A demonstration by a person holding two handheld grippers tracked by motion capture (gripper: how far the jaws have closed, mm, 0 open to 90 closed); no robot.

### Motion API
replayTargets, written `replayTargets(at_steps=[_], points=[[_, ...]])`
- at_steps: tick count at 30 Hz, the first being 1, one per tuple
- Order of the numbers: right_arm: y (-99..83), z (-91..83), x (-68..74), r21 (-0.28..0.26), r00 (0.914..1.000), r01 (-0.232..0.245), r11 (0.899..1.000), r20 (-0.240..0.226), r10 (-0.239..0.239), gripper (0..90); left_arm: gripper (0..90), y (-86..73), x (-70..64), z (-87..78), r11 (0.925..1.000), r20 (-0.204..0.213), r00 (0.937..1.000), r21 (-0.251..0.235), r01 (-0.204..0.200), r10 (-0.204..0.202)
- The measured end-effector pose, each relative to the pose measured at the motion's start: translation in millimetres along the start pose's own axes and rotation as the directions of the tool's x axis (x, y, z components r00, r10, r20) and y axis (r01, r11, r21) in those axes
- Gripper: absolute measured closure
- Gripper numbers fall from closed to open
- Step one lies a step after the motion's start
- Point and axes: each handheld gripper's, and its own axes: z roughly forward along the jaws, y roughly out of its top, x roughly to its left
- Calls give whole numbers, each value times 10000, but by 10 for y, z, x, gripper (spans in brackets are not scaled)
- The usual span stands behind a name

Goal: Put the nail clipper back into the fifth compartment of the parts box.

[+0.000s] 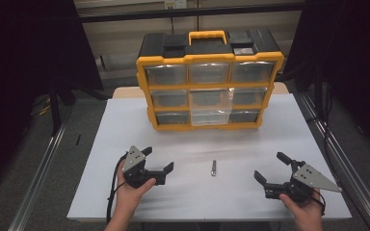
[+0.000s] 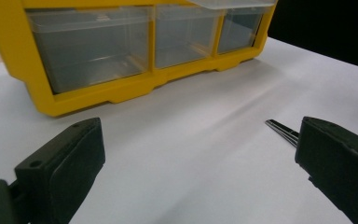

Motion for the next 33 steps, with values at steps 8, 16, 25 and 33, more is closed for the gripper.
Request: replayTargets(at_steps=[8,16,25,33], points=[[1,2,-5,-53,10000,-35,10000,23,35,11,18,65,-166,167,9996,302,9992,-13,-267,267],[1,-9,-18,-126,10000,-62,9999,-62,62,15,18,88,-254,307,9986,597,9972,240,-465,449],[-2,-1,-12,-54,9999,-133,9999,-38,133,15,25,110,-384,472,9967,1296,9905,602,-539,457],[-4,1,-14,-28,9999,-153,9999,-57,153,15,17,135,-452,625,9942,1235,9923,1070,-137,4]])
